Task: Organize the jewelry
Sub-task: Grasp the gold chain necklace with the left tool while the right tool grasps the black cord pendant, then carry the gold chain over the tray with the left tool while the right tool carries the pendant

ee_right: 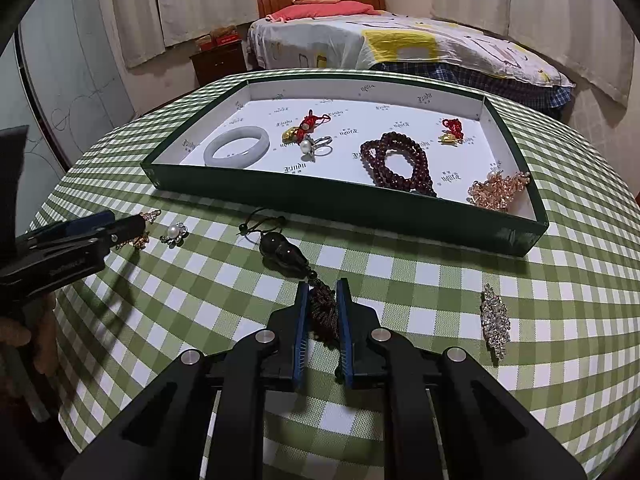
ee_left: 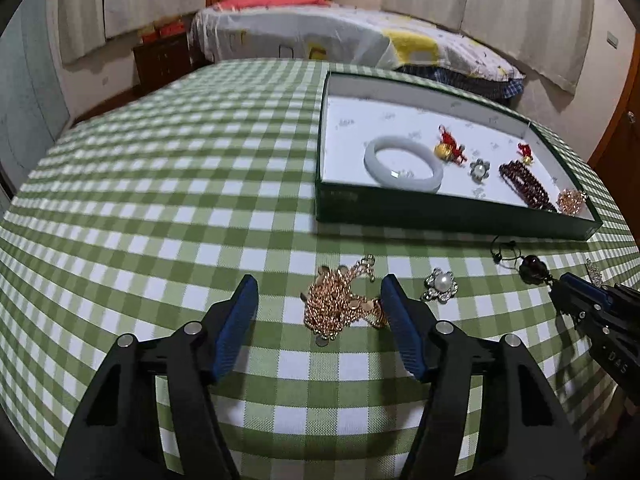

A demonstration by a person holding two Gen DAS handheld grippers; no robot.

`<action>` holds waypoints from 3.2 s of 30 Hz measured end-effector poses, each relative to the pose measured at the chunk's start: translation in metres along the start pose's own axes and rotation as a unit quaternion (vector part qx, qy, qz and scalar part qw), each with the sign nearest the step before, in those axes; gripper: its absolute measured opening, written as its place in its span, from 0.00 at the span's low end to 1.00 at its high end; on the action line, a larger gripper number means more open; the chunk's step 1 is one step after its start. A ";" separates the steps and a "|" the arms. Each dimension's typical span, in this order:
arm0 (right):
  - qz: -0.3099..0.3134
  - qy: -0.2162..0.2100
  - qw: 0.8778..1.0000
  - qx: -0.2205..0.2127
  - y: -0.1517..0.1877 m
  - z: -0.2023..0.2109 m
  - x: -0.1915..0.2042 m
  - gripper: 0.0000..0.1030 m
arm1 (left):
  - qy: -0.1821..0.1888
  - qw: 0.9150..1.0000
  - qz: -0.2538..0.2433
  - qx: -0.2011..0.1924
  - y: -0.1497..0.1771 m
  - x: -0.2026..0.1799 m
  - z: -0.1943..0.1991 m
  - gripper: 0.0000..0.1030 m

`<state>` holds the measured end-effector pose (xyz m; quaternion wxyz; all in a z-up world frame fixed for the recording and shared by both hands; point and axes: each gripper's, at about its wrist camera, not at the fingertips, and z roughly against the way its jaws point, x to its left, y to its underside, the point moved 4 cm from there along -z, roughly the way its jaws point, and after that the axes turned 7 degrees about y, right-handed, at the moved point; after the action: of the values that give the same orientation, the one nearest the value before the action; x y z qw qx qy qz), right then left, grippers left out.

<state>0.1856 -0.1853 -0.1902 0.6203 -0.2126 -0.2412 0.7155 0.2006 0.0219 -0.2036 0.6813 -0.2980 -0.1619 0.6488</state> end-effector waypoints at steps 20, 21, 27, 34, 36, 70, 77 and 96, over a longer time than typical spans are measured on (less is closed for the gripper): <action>-0.002 -0.001 1.000 0.000 0.000 0.000 0.000 0.14 | 0.057 0.998 -0.014 -0.003 0.003 -0.015 0.001 0.16; -0.002 -0.001 1.000 0.000 0.000 0.000 -0.001 0.14 | 0.057 0.998 -0.014 -0.003 0.003 -0.015 0.001 0.16; -0.003 -0.002 1.000 -0.001 0.000 0.000 -0.001 0.14 | 0.044 0.999 -0.020 0.000 0.003 -0.012 0.000 0.41; -0.003 -0.002 1.000 -0.001 -0.001 0.001 -0.001 0.14 | 0.034 0.997 -0.071 0.007 0.007 -0.029 -0.001 0.19; -0.004 -0.002 1.000 -0.001 -0.001 0.001 -0.001 0.14 | 0.036 0.997 -0.074 0.007 0.007 -0.030 -0.001 0.17; -0.030 -0.020 0.997 -0.061 -0.010 0.042 0.001 0.11 | 0.054 0.995 -0.056 -0.057 -0.005 -0.038 0.047 0.14; -0.031 -0.020 0.996 -0.082 -0.015 0.060 0.001 0.11 | 0.059 0.994 -0.053 -0.074 -0.013 -0.041 0.060 0.14; -0.042 -0.006 0.986 -0.163 -0.080 0.090 -0.018 0.11 | 0.092 0.985 -0.067 -0.130 -0.071 -0.070 0.076 0.14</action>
<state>0.1969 -0.2015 -0.0704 0.6052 -0.2966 -0.3668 0.6413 0.2026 -0.0308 -0.0901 0.6909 -0.4312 -0.2008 0.5445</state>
